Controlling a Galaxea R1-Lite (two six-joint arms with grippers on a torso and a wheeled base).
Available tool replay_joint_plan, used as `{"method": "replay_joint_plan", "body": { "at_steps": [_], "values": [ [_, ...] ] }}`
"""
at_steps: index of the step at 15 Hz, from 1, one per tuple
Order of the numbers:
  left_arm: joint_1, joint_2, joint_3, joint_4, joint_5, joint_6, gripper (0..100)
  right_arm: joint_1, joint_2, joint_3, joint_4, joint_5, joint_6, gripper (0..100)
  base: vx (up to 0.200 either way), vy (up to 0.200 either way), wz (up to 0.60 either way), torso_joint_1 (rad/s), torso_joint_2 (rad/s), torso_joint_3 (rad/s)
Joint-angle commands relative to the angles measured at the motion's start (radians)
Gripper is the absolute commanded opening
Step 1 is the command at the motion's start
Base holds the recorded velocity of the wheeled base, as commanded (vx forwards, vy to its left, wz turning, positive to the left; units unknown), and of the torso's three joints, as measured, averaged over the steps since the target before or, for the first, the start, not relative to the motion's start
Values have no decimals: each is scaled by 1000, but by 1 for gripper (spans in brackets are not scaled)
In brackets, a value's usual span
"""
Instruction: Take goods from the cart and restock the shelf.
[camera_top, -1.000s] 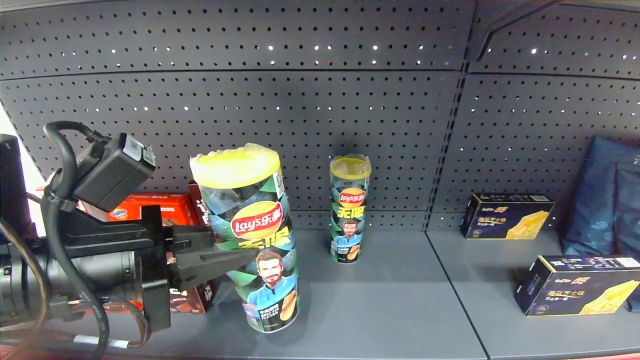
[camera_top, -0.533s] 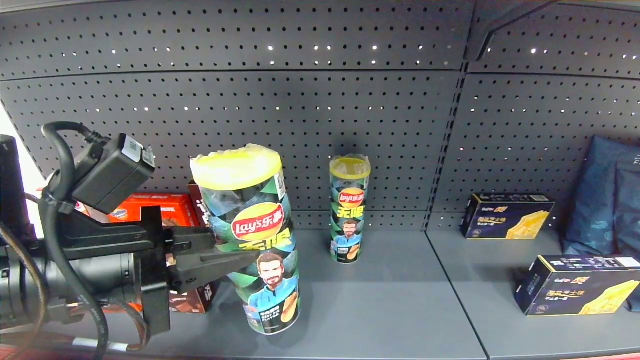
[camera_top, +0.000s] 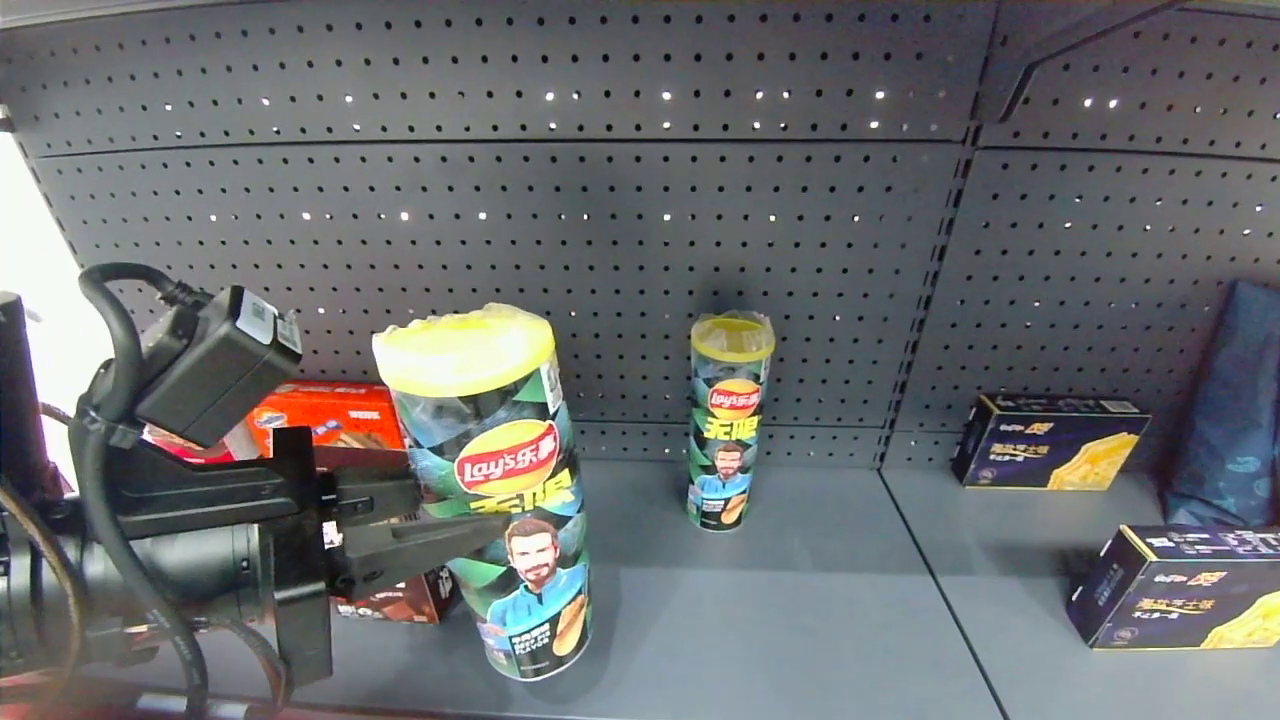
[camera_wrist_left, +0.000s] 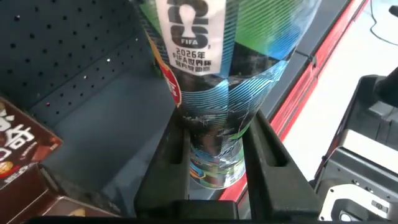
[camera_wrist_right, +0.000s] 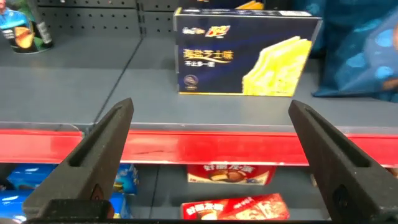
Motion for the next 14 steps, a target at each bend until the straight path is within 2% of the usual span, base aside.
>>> {"method": "replay_joint_plan", "body": {
  "at_steps": [1, 3, 4, 5, 6, 8, 9, 11, 14],
  "values": [
    [1, -3, 6, -3, 0, 0, 0, -6, 30, 0, -1, 1, -9, 100, 0, 0, 0, 0, 0, 0],
    [-1, -13, 20, 5, -3, -3, 0, -9, 28, 0, -6, -6, 6, 100, 0, 0, 0, 0, 0, 0],
    [12, -16, 29, 5, -4, -9, 0, -9, 50, -83, -26, -57, 90, 100, 0, 0, 0, 0, 0, 0],
    [15, -16, 37, 1, -6, -11, 0, -1, 289, -397, -18, -77, 259, 100, 0, 0, 0, 0, 0, 0],
    [15, -15, 40, -6, -6, -12, 0, 8, 380, -466, -6, -66, 316, 100, 0, 0, 0, 0, 0, 0],
    [16, -15, 59, -10, -6, -11, 0, 38, 396, -425, 43, 61, 23, 100, 0, 0, 0, 0, 0, 0],
    [16, -16, 60, -10, -6, -11, 0, 48, 401, -419, 45, 76, 14, 100, 0, 0, 0, 0, 0, 0],
    [32, -16, 69, -9, -6, -11, 0, 94, 510, -454, 48, 176, -34, 100, 0, 0, 0, 0, 0, 0],
    [33, -16, 80, -7, -6, -12, 0, 172, 722, -574, 7, 193, -69, 100, 0, 0, 0, 0, 0, 0]
  ]
}}
